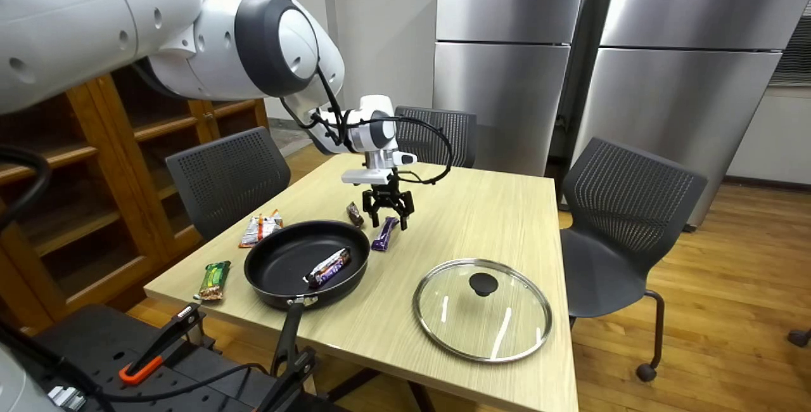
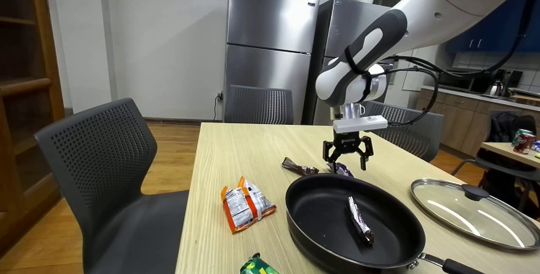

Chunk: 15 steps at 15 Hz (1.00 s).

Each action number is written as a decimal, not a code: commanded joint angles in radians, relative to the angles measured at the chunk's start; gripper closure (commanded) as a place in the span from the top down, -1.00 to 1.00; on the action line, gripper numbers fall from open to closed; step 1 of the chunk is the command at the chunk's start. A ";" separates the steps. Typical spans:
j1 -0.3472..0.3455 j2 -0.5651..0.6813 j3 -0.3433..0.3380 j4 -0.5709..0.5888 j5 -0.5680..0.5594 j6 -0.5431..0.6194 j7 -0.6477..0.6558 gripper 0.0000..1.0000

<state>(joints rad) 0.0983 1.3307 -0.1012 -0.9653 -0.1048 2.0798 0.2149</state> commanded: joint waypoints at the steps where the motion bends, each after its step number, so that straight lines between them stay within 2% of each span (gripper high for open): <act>1: -0.022 0.062 0.025 0.122 0.015 -0.081 -0.043 1.00; 4: -0.024 0.089 0.027 0.167 0.015 -0.111 -0.045 1.00; 5: -0.024 0.098 0.028 0.181 0.016 -0.120 -0.045 0.50; 6: -0.024 0.107 0.028 0.195 0.016 -0.128 -0.045 0.47; 7: -0.025 0.116 0.028 0.210 0.016 -0.139 -0.046 0.35; 14: -0.048 0.184 0.054 0.309 0.051 -0.209 -0.081 -0.78; 15: -0.047 0.134 0.059 0.235 0.052 -0.182 -0.086 -0.90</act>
<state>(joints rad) 0.0752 1.4652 -0.0715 -0.7420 -0.0684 1.9261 0.1715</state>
